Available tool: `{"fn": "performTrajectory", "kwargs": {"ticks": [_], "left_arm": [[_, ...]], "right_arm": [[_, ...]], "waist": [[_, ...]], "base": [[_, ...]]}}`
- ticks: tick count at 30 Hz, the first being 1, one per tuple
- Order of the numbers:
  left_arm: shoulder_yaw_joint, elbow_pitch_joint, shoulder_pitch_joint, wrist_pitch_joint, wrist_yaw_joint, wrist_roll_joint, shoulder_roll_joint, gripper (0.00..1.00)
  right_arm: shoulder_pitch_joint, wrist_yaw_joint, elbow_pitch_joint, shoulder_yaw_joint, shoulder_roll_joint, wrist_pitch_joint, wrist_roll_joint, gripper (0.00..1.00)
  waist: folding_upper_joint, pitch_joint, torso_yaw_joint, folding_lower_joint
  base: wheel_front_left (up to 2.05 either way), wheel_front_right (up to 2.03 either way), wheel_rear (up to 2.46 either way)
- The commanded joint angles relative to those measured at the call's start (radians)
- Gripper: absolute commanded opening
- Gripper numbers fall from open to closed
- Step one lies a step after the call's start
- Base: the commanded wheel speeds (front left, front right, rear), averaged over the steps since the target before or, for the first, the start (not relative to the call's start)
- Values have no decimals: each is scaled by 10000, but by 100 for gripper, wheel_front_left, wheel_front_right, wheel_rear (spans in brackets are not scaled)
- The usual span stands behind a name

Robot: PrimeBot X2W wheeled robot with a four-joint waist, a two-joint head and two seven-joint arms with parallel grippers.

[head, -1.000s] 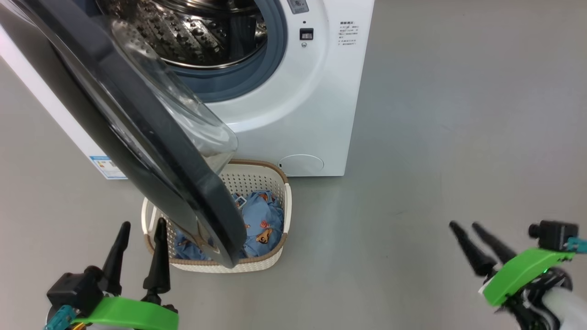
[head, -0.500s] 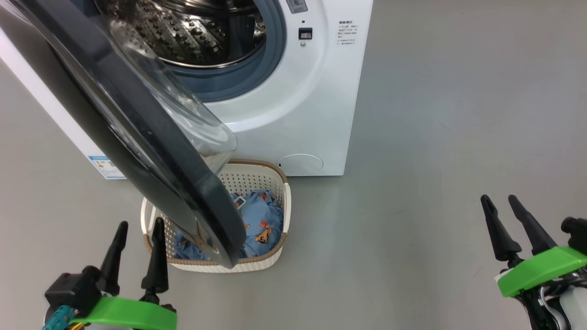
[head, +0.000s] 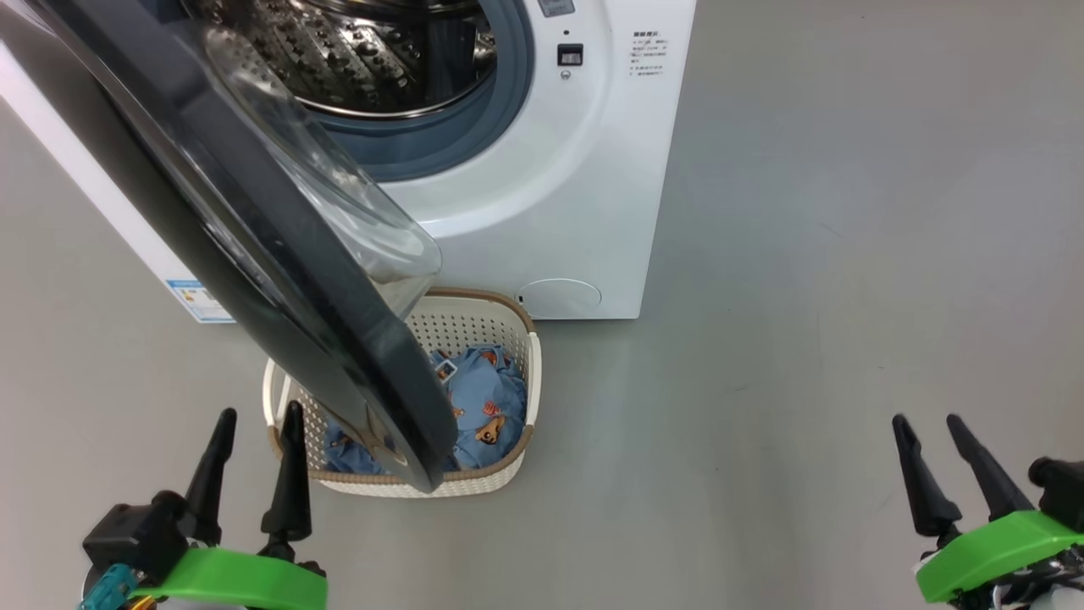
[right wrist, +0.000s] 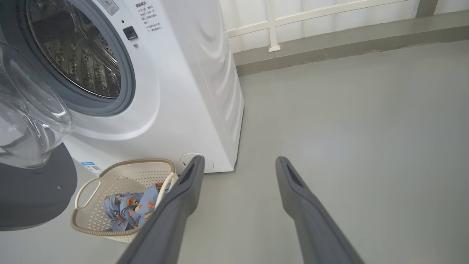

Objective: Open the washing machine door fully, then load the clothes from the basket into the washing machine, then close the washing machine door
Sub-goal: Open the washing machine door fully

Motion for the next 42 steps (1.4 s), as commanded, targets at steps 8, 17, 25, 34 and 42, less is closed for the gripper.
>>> {"fn": "performTrajectory", "kwargs": {"ticks": [8, 17, 25, 34, 42], "left_arm": [[369, -228, -260, -65, -16, 106, 114, 18], [1286, -1590, -742, -65, -16, -52, -34, 0], [555, -4380, -984, -65, -16, 60, -218, 0], [-2264, -3993, -616, -3, -2, 325, -238, 0], [-3558, -1142, -1095, 71, 430, -449, -241, 0]], "right_arm": [[243, 27, -88, 59, 2, -122, -211, 100], [363, 27, -147, -180, -6, -122, -248, 100], [456, 27, -177, -236, -49, -122, -303, 100], [503, 27, -182, -220, -74, -122, -404, 100], [491, 27, -86, -216, -96, -122, -513, 100]], "waist": [[0, -60, 31, 0], [0, -144, 173, 0], [0, -241, 219, 0], [0, -273, 202, 0], [0, -267, 170, 0]], "base": [[0, 0, 0], [0, 0, 0], [0, 0, 0], [0, 0, 0], [0, 0, 0]]}}
